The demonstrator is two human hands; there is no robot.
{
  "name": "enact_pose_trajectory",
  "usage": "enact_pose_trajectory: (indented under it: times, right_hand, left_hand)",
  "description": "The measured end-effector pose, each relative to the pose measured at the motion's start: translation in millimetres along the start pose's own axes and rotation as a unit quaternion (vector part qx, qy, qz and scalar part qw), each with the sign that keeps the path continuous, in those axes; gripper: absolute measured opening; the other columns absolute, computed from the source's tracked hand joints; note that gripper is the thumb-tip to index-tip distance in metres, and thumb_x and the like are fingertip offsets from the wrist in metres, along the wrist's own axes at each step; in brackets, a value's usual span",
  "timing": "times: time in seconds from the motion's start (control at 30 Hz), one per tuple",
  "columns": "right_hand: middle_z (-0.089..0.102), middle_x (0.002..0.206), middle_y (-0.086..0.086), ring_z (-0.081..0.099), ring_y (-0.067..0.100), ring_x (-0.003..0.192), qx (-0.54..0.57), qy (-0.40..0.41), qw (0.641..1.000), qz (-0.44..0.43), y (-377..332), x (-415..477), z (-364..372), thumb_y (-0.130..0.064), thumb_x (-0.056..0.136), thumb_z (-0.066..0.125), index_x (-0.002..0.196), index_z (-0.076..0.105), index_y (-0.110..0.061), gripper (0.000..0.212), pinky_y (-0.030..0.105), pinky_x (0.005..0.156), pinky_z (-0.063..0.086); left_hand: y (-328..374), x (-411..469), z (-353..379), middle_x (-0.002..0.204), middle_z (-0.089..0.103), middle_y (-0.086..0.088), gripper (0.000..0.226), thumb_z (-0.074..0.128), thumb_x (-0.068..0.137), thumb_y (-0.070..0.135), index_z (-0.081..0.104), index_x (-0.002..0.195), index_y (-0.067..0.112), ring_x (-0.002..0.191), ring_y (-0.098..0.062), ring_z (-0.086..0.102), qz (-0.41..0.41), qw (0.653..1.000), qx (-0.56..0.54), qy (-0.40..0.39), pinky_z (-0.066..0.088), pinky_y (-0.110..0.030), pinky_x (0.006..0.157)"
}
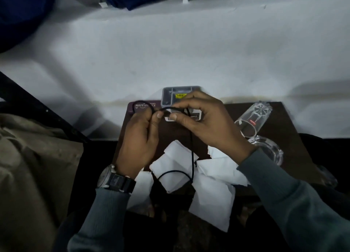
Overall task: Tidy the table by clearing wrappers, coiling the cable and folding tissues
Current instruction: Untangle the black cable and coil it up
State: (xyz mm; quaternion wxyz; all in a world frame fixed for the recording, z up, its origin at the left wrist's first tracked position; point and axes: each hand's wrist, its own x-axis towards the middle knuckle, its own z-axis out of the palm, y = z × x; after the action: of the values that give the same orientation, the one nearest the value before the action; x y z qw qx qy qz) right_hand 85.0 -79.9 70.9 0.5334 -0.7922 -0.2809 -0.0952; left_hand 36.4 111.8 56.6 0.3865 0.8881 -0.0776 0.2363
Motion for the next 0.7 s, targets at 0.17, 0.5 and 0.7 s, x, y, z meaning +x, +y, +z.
enact_pose_trajectory:
  times: [0.17,0.5,0.7]
  right_hand:
    - [0.063,0.130,-0.007,0.061,0.005,0.120,0.007,-0.045,0.998,0.031,0.8,-14.2,6.8,-0.027,0.087,0.082,0.133,0.065,-0.021,0.049,0.027,0.102,0.051]
    - [0.037,0.155,-0.002,0.033,0.023,0.143,-0.274,-0.361,0.890,0.054,51.5,-82.4,58.3,-0.077,0.081,0.061,0.142,0.055,-0.038,0.073,0.047,0.115,0.031]
    - [0.035,0.161,0.006,0.032,0.025,0.150,-0.351,-0.245,0.904,-0.008,88.9,-91.1,71.0,-0.070,0.097,0.041,0.148,0.049,-0.032,0.064,0.050,0.118,0.026]
  left_hand:
    - [3.8,-0.9,-2.1,0.066,0.056,0.000,0.027,0.042,0.111,0.021,0.065,0.098,0.018,0.061,-0.009,0.052,-0.049,0.996,-0.072,0.006,0.044,-0.029,0.063]
    - [2.5,2.4,1.9,0.069,0.060,0.007,0.031,0.039,0.111,0.023,0.065,0.097,0.013,0.060,-0.011,0.053,-0.095,0.982,-0.165,0.000,0.047,-0.028,0.063]
    - [-3.0,-0.2,3.4,0.069,0.062,0.005,0.029,0.041,0.110,0.031,0.062,0.091,0.039,0.063,-0.013,0.058,-0.080,0.988,-0.133,-0.007,0.051,-0.033,0.065]
